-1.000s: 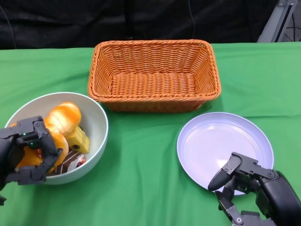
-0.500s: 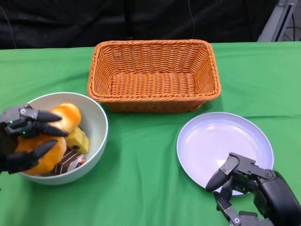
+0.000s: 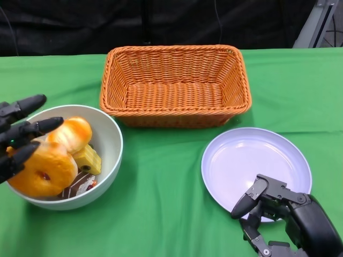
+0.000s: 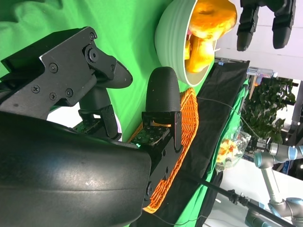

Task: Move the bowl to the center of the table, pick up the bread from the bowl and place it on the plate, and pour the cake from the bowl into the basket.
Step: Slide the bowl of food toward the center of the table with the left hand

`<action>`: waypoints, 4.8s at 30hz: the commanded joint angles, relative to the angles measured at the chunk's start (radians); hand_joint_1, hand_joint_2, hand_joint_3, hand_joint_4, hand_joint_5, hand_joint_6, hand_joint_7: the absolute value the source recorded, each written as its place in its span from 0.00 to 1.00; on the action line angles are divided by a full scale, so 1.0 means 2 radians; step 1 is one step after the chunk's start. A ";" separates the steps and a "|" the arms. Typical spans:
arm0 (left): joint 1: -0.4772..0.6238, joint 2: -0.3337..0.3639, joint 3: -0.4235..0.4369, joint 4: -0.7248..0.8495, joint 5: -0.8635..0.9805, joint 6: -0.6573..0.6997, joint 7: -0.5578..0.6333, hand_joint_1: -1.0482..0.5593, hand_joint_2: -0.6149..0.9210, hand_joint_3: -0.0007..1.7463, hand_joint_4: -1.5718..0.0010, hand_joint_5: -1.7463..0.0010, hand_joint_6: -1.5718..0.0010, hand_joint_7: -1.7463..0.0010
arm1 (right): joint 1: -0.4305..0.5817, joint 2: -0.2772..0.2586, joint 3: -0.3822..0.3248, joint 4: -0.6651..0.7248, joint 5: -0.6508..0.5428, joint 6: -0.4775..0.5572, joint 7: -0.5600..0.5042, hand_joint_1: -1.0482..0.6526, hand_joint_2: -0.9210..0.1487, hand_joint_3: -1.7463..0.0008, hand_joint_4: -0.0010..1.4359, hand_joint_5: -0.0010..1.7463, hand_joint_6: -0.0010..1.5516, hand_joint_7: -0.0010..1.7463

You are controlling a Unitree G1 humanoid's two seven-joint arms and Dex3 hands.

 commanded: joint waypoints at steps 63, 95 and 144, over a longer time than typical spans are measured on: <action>-0.228 0.167 -0.175 0.255 0.343 0.316 0.226 0.14 1.00 0.35 1.00 1.00 0.96 1.00 | -0.004 0.000 0.005 0.005 -0.013 -0.001 -0.013 0.65 0.34 0.45 0.50 0.95 0.43 0.76; -0.190 0.150 -0.145 0.195 0.262 0.394 0.058 0.18 1.00 0.28 1.00 1.00 1.00 1.00 | -0.007 0.000 0.013 0.001 -0.017 0.004 -0.016 0.66 0.36 0.44 0.50 0.96 0.44 0.75; -0.120 0.138 -0.149 -0.002 0.161 0.657 -0.037 0.19 1.00 0.22 1.00 1.00 1.00 1.00 | -0.012 0.002 0.022 -0.005 -0.029 0.013 -0.024 0.67 0.36 0.44 0.52 0.95 0.44 0.76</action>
